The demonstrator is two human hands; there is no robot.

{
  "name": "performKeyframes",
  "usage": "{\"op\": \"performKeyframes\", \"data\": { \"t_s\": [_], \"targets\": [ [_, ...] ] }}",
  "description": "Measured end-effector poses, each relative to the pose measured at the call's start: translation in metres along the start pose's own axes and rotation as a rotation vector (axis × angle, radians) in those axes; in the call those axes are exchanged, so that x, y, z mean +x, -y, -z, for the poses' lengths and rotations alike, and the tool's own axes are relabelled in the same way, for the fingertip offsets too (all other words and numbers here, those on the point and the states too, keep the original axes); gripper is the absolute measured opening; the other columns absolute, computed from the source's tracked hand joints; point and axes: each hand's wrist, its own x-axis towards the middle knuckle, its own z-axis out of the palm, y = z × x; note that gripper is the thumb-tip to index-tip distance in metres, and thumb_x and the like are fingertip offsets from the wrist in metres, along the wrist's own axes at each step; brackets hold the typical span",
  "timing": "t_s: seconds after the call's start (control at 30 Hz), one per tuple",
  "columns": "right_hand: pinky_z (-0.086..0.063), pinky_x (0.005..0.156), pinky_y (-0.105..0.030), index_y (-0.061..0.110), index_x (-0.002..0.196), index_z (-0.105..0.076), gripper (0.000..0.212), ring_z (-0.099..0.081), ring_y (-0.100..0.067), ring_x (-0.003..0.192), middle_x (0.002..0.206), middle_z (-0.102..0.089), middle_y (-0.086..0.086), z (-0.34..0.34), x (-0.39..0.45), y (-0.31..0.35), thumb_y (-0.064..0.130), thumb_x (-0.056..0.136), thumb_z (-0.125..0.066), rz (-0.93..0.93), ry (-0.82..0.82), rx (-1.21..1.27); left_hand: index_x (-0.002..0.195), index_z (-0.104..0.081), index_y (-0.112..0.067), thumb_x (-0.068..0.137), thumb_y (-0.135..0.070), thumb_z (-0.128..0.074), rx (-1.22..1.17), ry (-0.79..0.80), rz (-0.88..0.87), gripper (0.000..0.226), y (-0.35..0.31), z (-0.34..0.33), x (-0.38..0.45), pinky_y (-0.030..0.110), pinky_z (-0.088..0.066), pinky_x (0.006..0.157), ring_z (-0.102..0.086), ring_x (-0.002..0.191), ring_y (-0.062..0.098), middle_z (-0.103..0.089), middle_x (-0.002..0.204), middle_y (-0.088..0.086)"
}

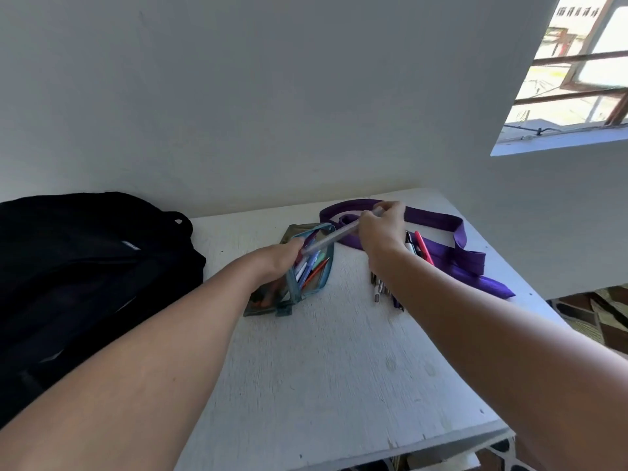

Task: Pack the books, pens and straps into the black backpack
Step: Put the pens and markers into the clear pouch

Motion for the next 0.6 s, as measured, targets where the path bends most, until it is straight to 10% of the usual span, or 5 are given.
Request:
{"op": "performKeyframes", "data": {
  "t_s": [0.27, 0.43, 0.6],
  "targets": [
    [-0.064, 0.081, -0.038, 0.020, 0.105, -0.067, 0.031, -0.076, -0.017, 0.084, 0.095, -0.075, 0.003, -0.045, -0.023, -0.035, 0.029, 0.085, -0.088, 0.041, 0.162, -0.166, 0.157, -0.039, -0.022, 0.102, -0.069, -0.015, -0.065, 0.039, 0.003, 0.076, -0.003, 0.007, -0.007, 0.042, -0.020, 0.122, -0.028, 0.151, 0.029, -0.028, 0.166, 0.011],
    [-0.046, 0.108, -0.039, 0.036, 0.138, -0.067, 0.036, -0.047, -0.032, 0.127, 0.132, -0.050, -0.009, -0.058, -0.023, -0.039, 0.043, 0.103, -0.059, 0.239, 0.329, -0.598, 0.160, -0.031, -0.018, 0.108, -0.059, -0.017, -0.114, 0.061, -0.049, 0.068, -0.009, 0.015, -0.018, 0.033, -0.021, 0.117, -0.022, 0.153, 0.023, -0.025, 0.167, 0.007],
    [-0.053, 0.099, -0.043, 0.031, 0.145, -0.052, 0.044, -0.058, -0.031, 0.110, 0.135, -0.047, -0.010, -0.041, -0.012, -0.058, 0.024, 0.103, -0.049, 0.154, 0.221, -0.516, 0.159, -0.033, -0.017, 0.108, -0.059, -0.015, -0.099, 0.035, 0.001, 0.069, -0.010, 0.014, -0.016, 0.033, -0.026, 0.113, -0.027, 0.151, 0.026, -0.025, 0.167, 0.010]
  ]
}}
